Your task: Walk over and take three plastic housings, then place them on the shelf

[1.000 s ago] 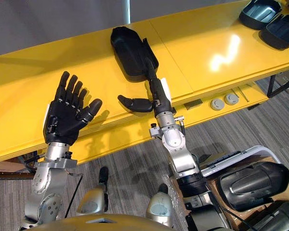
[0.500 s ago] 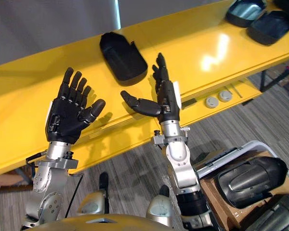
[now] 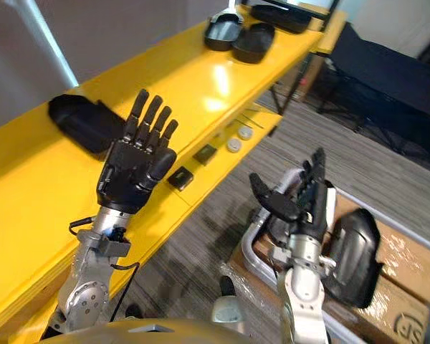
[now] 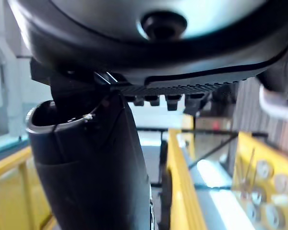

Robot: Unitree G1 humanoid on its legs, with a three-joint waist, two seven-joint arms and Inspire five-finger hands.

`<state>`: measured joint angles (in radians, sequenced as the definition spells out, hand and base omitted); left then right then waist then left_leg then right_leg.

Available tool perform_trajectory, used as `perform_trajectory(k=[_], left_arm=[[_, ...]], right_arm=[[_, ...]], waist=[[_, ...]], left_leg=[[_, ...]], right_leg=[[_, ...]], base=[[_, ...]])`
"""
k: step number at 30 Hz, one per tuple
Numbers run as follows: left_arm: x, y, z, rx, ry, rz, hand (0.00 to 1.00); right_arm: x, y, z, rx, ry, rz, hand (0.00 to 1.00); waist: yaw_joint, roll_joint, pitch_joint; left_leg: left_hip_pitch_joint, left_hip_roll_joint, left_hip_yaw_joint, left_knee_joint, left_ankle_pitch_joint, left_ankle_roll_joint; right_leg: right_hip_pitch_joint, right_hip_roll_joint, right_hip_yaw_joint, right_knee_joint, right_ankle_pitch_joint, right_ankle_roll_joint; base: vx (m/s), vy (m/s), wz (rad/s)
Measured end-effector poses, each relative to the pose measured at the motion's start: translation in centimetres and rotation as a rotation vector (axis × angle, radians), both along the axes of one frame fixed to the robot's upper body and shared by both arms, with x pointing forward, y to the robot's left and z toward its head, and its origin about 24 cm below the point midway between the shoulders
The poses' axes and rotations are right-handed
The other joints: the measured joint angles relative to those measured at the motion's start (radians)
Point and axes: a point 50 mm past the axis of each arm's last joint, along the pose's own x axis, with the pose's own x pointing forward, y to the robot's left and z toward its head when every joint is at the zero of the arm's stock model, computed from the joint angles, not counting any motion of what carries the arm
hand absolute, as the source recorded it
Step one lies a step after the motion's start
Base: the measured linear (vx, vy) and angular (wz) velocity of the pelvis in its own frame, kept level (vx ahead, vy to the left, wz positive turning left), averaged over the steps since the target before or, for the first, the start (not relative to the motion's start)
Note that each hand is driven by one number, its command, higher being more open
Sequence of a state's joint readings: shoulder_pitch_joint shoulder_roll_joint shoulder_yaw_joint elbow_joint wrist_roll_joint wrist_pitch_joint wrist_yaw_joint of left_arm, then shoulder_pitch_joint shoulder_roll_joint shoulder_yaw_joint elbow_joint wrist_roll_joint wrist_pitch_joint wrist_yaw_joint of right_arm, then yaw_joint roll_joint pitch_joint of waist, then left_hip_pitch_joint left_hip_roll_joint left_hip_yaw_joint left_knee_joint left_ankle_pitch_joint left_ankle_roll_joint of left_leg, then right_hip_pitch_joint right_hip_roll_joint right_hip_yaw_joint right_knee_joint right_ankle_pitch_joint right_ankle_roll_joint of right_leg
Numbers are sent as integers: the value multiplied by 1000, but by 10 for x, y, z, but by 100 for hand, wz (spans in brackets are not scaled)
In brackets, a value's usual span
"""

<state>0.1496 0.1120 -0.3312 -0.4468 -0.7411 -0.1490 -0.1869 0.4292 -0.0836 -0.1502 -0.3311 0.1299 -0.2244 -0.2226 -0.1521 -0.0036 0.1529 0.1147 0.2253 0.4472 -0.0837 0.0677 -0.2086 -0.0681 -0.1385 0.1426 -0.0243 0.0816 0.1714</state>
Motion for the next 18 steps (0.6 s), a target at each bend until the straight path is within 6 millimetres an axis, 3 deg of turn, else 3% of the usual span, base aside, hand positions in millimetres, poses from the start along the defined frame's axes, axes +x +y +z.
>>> perform_trajectory(k=[4, 5, 7, 9, 12, 18], left_arm=[[5, -9, -5, 17, 17, -39, 100], [6, -10, -7, 20, 28, -40, 100], [5, -8, -9, 21, 50, -25, 100], [4, -3, -15, 16, 96, 20, 100], [0, 3, -22, 9, 130, 57, 100], [-4, 7, -19, -14, 89, 89, 100]], right_arm=[[-9, -6, 0, 28, 0, -20, 100], [-8, -5, 0, 28, -3, -5, 100], [-4, 2, 1, 33, -9, 35, 100], [7, 15, 4, 45, -29, 147, 100], [21, 30, 7, 51, -48, 256, 100], [15, 47, -27, 186, 78, 306, 100]], waist=[[-26, 1, 0], [-21, 1, 0], [7, 4, -2], [50, 34, -12], [62, 66, -20], [92, 56, 5]], left_leg=[[-3, 3, 34, 12, -24, 0], [-12, -2, -6, 46, -62, 1], [-49, -36, -187, 161, -189, 25], [-95, -74, -389, 343, -332, 75], [-110, -76, -438, 436, -408, 92], [-144, -117, -435, 499, -431, 119]], right_leg=[[-33, 15, 51, -9, 16, -2], [-38, 20, 73, -10, 20, -5], [-47, 39, 128, -1, 21, -13], [-54, 83, 214, 9, 20, -26], [-55, 104, 257, 12, 31, -12], [-100, 82, 239, 85, 30, -13]], base=[[26, -22, -43], [40, 10, -65], [31, 44, -87], [32, 112, -116], [23, 174, -68], [-55, 109, -7]])
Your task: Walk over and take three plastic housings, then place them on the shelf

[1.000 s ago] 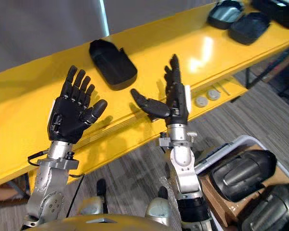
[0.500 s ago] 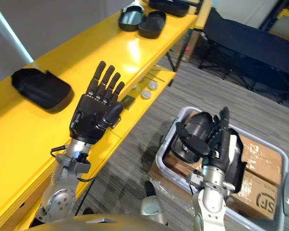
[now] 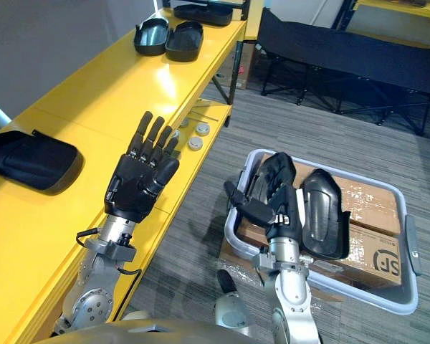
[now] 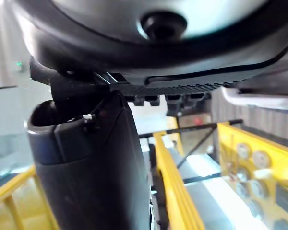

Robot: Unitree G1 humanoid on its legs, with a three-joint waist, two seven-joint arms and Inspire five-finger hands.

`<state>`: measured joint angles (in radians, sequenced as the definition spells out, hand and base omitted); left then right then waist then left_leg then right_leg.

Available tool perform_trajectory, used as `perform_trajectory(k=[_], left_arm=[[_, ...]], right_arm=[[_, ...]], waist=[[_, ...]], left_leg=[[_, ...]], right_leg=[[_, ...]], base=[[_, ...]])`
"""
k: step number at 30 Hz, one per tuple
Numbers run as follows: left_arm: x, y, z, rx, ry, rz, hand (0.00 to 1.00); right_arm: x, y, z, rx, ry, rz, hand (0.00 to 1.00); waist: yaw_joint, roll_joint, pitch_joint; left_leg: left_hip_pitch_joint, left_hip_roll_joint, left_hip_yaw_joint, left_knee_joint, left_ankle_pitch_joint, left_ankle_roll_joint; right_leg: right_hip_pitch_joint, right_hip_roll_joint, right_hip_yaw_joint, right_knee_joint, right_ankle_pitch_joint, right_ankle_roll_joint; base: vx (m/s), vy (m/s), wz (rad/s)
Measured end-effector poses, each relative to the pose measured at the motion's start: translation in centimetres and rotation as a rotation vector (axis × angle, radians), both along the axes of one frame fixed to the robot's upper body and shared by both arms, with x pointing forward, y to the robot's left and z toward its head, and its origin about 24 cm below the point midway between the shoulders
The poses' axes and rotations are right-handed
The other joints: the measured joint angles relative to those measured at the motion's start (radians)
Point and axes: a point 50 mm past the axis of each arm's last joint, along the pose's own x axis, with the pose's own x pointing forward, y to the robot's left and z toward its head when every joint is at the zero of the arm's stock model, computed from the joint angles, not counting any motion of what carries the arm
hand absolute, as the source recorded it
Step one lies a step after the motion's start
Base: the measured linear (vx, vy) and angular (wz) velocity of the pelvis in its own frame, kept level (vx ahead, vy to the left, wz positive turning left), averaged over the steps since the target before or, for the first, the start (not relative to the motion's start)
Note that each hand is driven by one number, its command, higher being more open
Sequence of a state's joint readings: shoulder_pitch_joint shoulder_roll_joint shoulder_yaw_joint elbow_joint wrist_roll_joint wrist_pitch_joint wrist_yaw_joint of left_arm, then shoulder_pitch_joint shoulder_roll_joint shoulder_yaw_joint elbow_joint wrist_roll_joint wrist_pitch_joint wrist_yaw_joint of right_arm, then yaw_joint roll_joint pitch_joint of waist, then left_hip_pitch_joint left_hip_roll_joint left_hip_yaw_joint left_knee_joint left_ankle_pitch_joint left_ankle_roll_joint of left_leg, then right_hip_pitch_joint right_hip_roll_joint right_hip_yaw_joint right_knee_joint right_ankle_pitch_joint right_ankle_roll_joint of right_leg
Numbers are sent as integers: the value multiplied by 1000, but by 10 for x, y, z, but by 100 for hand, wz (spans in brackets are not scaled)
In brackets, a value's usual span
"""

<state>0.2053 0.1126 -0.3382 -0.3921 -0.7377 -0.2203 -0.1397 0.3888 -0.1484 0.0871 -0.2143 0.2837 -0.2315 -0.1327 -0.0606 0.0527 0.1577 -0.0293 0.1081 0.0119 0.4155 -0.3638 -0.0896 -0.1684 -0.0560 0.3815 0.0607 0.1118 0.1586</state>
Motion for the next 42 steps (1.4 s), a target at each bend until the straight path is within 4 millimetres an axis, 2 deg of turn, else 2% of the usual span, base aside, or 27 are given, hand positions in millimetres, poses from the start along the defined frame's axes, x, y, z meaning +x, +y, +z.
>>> perform_trajectory(k=[2, 4, 5, 7, 8, 9, 10, 12, 13, 15, 16, 17, 18, 19, 20, 21, 22, 23, 25, 27, 28, 30, 34, 35, 37, 40, 42], left_arm=[[-1, 1, 3, -5, -22, 11, 100], [-2, 2, 6, -4, -35, 12, 100], [-2, 3, 7, -1, -42, 15, 100], [-1, 8, 9, 29, -53, 34, 100], [0, 12, 9, 44, -57, 54, 100], [1, 15, 8, 46, -49, 75, 100], [1, 16, 8, 46, -49, 78, 100], [0, 20, 6, 46, -41, 100, 100], [0, 21, 6, 45, -37, 110, 100], [-6, 26, -2, 33, 4, 120, 100], [-7, 27, -4, 21, 15, 119, 100], [-9, 28, -7, -1, 35, 120, 100], [-10, 27, -10, -45, 44, 98, 100], [-11, 25, -10, -69, 40, 85, 100], [-9, 16, -8, -102, 37, 60, 100], [-9, 9, -8, -119, 41, 32, 100], [-10, -2, -6, -135, 40, -22, 100], [-10, -8, -5, -136, 31, -54, 100], [-9, -15, -1, -134, 2, -98, 100], [-9, -16, 1, -124, -17, -113, 100], [-10, -16, 1, -121, -17, -113, 100], [-10, -15, -1, -104, -21, -122, 100], [-13, -12, -4, -48, -45, -167, 100], [-13, -11, -5, -36, -49, -170, 100], [-12, -10, -4, -28, -58, -173, 100], [-11, -11, -2, 6, -77, -179, 100], [-10, -11, -1, 45, -92, -184, 100]], right_arm=[[-4, 3, -11, 30, 44, -5, 100], [-10, 5, -18, 90, 72, -3, 100], [-10, 8, -18, 108, 68, 17, 100], [-3, 18, -14, 119, 34, 83, 100], [4, 27, -8, 137, -5, 140, 100], [11, 36, -3, 140, -33, 197, 100], [14, 42, -1, 139, -46, 226, 100], [28, 67, 1, 154, -70, 310, 100], [32, 75, 1, 158, -66, 330, 100], [40, 97, -3, 141, -44, 363, 100], [39, 101, -4, 129, -36, 362, 100], [37, 105, -8, 93, -18, 366, 100], [36, 103, -11, 62, 4, 374, 100], [36, 100, -12, 49, 14, 374, 100], [35, 88, -17, 5, 44, 361, 100], [34, 77, -21, -16, 67, 338, 100], [29, 60, -29, -47, 113, 293, 100], [27, 51, -32, -60, 134, 262, 100], [24, 37, -35, -66, 151, 194, 100], [24, 35, -33, -81, 144, 183, 100], [25, 36, -32, -87, 139, 186, 100], [28, 40, -25, -120, 107, 202, 100], [33, 44, -21, -147, 83, 167, 100], [36, 44, -18, -167, 69, 136, 100], [43, 40, -12, -169, 45, 85, 100], [59, 12, -1, -179, 4, -111, 100], [72, -18, 14, -178, -47, -322, 100]], waist=[[0, 0, 27], [2, -13, 41], [2, -24, 48], [8, -43, 56], [16, -27, 69], [27, -19, 69], [31, -14, 70], [62, 9, 68], [67, 9, 67], [81, -5, 59], [84, -12, 54], [85, -29, 39], [85, -9, 25], [82, -1, 21], [71, 34, 22], [55, 51, 21], [34, 49, 22], [25, 50, 20], [24, 50, 19], [25, 52, 12], [27, 56, 7], [49, 59, 1], [64, -1, 7], [65, -14, 3], [64, -23, 6], [67, -39, 20], [65, -38, 57]], left_leg=[[5, -13, 2, 21, -5, 9], [7, -25, 24, 60, -20, 24], [7, -31, 38, 77, -25, 31], [2, -26, 81, 86, -14, 51], [-5, 4, 118, 77, 6, 52], [-7, 26, 133, 45, 39, 43], [0, 39, 136, 25, 58, 36], [5, 107, 144, -32, 117, -6], [5, 122, 146, -43, 128, -18], [5, 174, 152, -87, 175, -85], [4, 185, 153, -92, 186, -104], [3, 206, 145, -113, 211, -140], [4, 243, 140, -165, 253, -154], [3, 257, 139, -188, 274, -154], [0, 287, 124, -225, 323, -142], [-2, 297, 115, -243, 353, -127], [0, 296, 110, -260, 411, -98], [0, 289, 105, -256, 430, -80], [-2, 245, 85, -229, 397, -71], [-9, 177, 78, -240, 325, -47], [-14, 173, 79, -252, 312, -41], [-18, 145, 66, -272, 277, -66], [-37, 79, 71, -234, 269, -83], [-51, 66, 74, -211, 255, -79], [-80, 57, 77, -173, 239, -73], [-146, 53, 76, -113, 216, -65], [-181, 57, 64, -90, 216, -66]], right_leg=[[-9, -2, 0, 44, 0, 0], [-10, -9, -6, 67, 2, 3], [-9, -18, -27, 67, 12, 16], [0, -34, -49, -11, 90, 8], [-31, -39, -140, 83, 25, -57], [-83, -45, -212, 264, -62, -101], [-99, -55, -239, 340, -95, -111], [-85, -138, -323, 493, -148, -149], [-78, -165, -339, 517, -148, -149], [-22, -256, -388, 521, -145, -147], [-1, -269, -397, 498, -132, -136], [38, -258, -434, 424, -174, -27], [53, -227, -491, 369, -238, 37], [53, -211, -506, 345, -265, 45], [51, -174, -526, 320, -297, 39], [51, -159, -535, 323, -294, 32], [54, -156, -545, 330, -303, 14], [56, -157, -546, 330, -310, 2], [55, -167, -542, 307, -305, -17], [45, -164, -535, 267, -272, -13], [38, -162, -536, 258, -262, -10], [14, -174, -510, 248, -232, 11], [47, -233, -505, 154, -149, 46], [56, -246, -505, 120, -124, 51], [58, -253, -508, 83, -86, 51], [53, -256, -519, 20, -44, 51], [41, -248, -524, 4, -33, 50]], base=[[-100, 77, -16], [-137, 61, -26], [-244, 50, -45], [-287, -2, -60], [-233, -44, -62], [-173, -44, -55], [-109, -67, -34], [-81, -163, -34], [-77, -272, -37], [-58, -380, -31], [-26, -479, -30], [-4, -540, -39], [11, -655, -44], [0, -640, -44], [-13, -486, -17], [-28, -386, 4], [-21, -241, 15], [-57, -229, -7], [-65, -79, -22], [-59, 11, -5], [-71, 55, -1], [-48, 154, -14], [-48, 189, -3], [-84, 226, -6], [-62, 121, -6], [-89, 66, -3], [-104, 3, 3]])
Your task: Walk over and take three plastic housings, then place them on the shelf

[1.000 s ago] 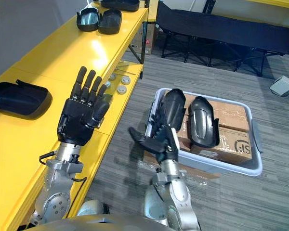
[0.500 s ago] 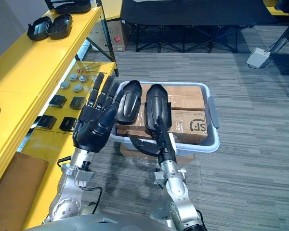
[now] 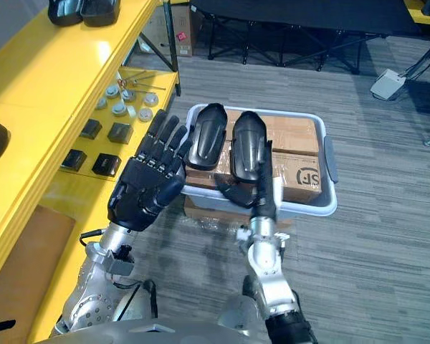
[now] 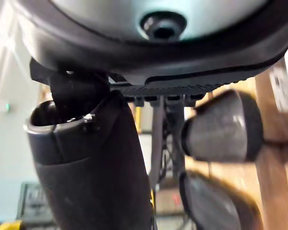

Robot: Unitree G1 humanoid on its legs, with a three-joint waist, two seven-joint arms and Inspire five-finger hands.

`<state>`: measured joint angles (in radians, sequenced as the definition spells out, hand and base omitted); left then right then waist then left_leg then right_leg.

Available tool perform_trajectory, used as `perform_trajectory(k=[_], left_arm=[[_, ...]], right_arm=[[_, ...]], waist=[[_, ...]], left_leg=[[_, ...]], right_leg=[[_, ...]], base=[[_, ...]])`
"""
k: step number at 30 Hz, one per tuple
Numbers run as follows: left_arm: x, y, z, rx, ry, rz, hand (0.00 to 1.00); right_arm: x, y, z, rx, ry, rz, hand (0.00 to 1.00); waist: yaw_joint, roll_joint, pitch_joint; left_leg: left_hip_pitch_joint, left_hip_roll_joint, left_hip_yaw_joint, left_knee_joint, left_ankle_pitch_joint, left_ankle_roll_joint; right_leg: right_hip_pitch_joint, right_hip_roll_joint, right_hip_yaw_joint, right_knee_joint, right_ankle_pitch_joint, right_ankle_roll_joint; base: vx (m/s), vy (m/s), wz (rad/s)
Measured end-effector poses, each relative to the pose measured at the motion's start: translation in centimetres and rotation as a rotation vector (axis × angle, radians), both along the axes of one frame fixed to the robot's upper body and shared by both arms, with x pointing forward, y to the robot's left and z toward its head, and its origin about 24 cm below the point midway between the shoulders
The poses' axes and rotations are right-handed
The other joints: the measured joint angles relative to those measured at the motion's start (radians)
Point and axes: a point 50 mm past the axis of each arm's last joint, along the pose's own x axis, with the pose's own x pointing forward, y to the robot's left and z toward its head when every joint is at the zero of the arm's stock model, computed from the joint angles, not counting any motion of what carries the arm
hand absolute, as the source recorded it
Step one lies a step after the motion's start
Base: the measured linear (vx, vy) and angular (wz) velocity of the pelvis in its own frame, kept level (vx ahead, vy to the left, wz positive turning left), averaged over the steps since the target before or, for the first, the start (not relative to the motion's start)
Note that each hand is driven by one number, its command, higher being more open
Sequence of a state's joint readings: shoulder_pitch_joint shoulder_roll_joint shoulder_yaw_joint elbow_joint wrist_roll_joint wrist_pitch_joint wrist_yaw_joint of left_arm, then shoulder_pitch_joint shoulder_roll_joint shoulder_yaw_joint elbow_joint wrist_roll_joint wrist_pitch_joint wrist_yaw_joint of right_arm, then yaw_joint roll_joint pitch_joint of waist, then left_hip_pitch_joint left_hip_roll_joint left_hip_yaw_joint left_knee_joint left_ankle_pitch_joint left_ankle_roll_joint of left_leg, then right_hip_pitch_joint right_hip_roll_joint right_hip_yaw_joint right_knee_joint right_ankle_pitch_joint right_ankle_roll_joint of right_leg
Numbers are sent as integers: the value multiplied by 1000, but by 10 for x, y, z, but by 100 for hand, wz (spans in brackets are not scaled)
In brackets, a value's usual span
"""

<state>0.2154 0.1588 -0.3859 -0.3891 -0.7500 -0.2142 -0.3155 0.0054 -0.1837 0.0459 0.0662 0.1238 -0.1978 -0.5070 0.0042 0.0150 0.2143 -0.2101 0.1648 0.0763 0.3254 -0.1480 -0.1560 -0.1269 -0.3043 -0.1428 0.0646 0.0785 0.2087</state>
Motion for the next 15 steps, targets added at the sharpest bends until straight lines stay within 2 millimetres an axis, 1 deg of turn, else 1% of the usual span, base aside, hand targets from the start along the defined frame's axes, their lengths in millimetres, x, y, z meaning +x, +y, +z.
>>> perform_trajectory(k=[3, 5, 6, 8, 9, 10, 12, 14, 15], left_arm=[[3, -1, 3, 9, -19, -3, 100], [5, -2, 5, 11, -28, -8, 100], [6, -3, 6, 13, -30, -13, 100], [8, -3, 7, 17, -38, -16, 100], [10, -1, 9, 21, -46, -9, 100], [10, -1, 10, 21, -49, -8, 100], [13, 0, 14, 29, -73, -4, 100], [16, 0, 17, 46, -94, 4, 100], [19, 1, 15, 65, -93, 13, 100]], right_arm=[[10, -27, 19, -3, -77, -180, 100], [15, -45, 36, -16, -141, -278, 100], [17, -51, 42, -31, -162, -297, 100], [21, -55, 51, -46, -186, -310, 100], [29, -57, 58, -47, -191, -314, 100], [31, -58, 59, -49, -192, -315, 100], [46, -70, 70, -88, -176, -319, 100], [57, -80, 78, -96, -161, -328, 100], [64, -87, 84, -98, -145, -333, 100]], waist=[[4, 10, 27], [2, 12, 65], [1, 11, 78], [2, 6, 93], [1, -3, 106], [1, -4, 111], [13, -4, 139], [23, -3, 164], [28, -1, 171]], left_leg=[[-32, 11, -5, 7, 8, -7], [-37, 26, -6, 7, 12, -12], [-41, 30, -6, 5, 12, -13], [-47, 36, -5, 5, 14, -16], [-50, 39, -4, 3, 18, -19], [-50, 39, -4, 2, 18, -19], [-58, 39, -4, 4, 20, -17], [-64, 38, -6, 6, 23, -14], [-87, 38, -19, 21, 20, -14]], right_leg=[[-30, 13, 3, -5, 11, -9], [-31, 30, 5, -18, 23, -11], [-36, 35, 6, -18, 25, -13], [-45, 41, 10, -18, 28, -16], [-53, 45, 13, -18, 32, -17], [-53, 45, 13, -18, 33, -18], [-60, 46, 12, -18, 48, -27], [-65, 46, 12, -18, 58, -31], [-72, 46, 7, -18, 58, -31]], base=[[-58, -22, -5], [-23, -50, -9], [-7, -36, -5], [12, -23, -7], [22, -21, -7], [14, -14, -4], [0, 0, 0], [-22, 13, 5], [-48, 26, 14]])
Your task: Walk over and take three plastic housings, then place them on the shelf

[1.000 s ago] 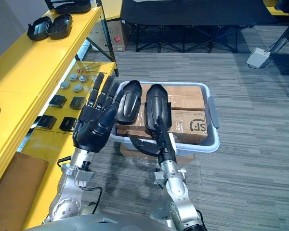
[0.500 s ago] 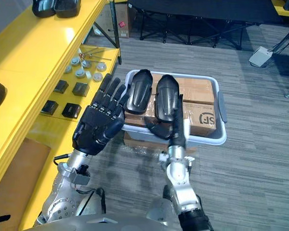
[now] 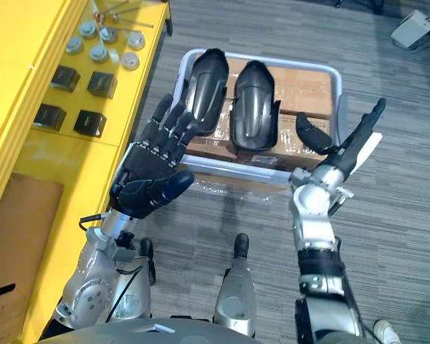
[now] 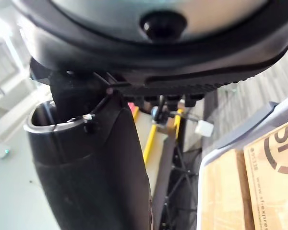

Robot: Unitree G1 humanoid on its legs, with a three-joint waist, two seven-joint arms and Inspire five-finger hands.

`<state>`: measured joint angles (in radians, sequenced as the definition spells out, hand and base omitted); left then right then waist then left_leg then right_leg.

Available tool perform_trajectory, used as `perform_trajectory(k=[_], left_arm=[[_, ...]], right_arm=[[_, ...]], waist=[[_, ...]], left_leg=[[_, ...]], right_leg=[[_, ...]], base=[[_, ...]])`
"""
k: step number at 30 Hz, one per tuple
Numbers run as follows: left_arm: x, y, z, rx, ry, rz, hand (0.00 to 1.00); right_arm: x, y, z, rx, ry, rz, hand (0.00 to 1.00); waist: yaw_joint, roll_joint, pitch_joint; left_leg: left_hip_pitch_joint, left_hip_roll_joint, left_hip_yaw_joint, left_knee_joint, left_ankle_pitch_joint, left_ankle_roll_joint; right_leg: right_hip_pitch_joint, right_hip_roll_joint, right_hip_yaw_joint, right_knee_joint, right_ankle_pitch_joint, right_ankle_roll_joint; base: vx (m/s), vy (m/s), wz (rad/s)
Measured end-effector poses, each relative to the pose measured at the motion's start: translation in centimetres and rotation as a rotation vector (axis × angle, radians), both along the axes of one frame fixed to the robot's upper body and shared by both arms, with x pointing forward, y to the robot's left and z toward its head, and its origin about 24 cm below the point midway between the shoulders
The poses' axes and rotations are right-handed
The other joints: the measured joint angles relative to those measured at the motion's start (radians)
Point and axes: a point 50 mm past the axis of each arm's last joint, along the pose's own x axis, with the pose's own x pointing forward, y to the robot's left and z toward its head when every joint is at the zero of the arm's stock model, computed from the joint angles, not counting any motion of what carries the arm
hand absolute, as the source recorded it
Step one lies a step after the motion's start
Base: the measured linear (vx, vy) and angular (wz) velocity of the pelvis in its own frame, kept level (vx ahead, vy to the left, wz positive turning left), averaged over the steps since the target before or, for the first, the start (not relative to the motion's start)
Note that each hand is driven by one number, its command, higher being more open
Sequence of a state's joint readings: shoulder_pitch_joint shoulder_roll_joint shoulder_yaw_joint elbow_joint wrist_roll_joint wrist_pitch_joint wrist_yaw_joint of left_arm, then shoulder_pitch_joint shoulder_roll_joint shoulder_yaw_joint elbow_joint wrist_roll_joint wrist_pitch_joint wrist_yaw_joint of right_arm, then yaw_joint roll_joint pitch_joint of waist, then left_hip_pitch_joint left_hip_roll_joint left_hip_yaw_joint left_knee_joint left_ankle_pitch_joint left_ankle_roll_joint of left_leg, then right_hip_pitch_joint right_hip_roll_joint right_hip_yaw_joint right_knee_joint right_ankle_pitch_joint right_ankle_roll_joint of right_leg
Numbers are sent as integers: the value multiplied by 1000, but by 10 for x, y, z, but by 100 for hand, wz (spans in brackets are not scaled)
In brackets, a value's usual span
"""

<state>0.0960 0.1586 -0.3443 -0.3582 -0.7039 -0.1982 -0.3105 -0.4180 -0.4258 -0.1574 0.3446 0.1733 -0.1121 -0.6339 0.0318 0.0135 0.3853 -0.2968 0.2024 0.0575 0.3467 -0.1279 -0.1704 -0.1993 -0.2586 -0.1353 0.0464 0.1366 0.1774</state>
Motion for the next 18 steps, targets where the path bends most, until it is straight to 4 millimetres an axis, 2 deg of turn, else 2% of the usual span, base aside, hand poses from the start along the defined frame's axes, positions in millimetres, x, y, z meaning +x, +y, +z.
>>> perform_trajectory(k=[2, 4, 6, 8, 13, 16, 18], left_arm=[[4, -1, -3, 15, 8, 2, 100], [12, -3, -8, 33, 36, 5, 100], [18, -4, -16, 51, 75, 22, 100], [21, -7, -22, 95, 101, 40, 100], [26, -10, -42, 124, 210, 71, 100], [26, -10, -50, 128, 248, 94, 100], [27, -8, -52, 124, 257, 111, 100]], right_arm=[[6, -5, 6, -14, 15, -2, 100], [18, -14, 19, -37, 37, -8, 100], [31, -21, 39, -69, 40, -18, 100], [35, -28, 53, -113, 45, -29, 100], [43, -39, 80, -196, 87, -47, 100], [47, -45, 88, -222, 134, -58, 100], [49, -48, 85, -225, 178, -55, 100]], waist=[[7, 0, 7], [20, 4, 23], [22, 19, 48], [28, 34, 66], [48, 52, 84], [55, 70, 94], [63, 72, 93]], left_leg=[[-19, -1, -7, 9, 0, 0], [-53, -1, -16, 31, -2, 2], [-86, -1, -27, 52, -4, 6], [-108, -3, -37, 70, -7, 9], [-152, -5, -51, 93, -8, 10], [-172, -8, -64, 107, -9, 13], [-181, -8, -66, 110, -9, 14]], right_leg=[[-9, 0, -5, 0, 1, 0], [-29, 1, -7, 0, 7, 2], [-45, 2, -12, 0, 20, -2], [-53, 2, -18, 0, 25, -1], [-80, 2, -26, 0, 33, 3], [-83, 1, -36, 1, 34, 3], [-90, 1, -38, 1, 34, 4]], base=[[-34, 20, 12], [-42, 21, 7], [-66, 39, 7], [-55, 44, 8], [-25, 25, 5], [-16, 25, 9], [-9, 7, 3]])
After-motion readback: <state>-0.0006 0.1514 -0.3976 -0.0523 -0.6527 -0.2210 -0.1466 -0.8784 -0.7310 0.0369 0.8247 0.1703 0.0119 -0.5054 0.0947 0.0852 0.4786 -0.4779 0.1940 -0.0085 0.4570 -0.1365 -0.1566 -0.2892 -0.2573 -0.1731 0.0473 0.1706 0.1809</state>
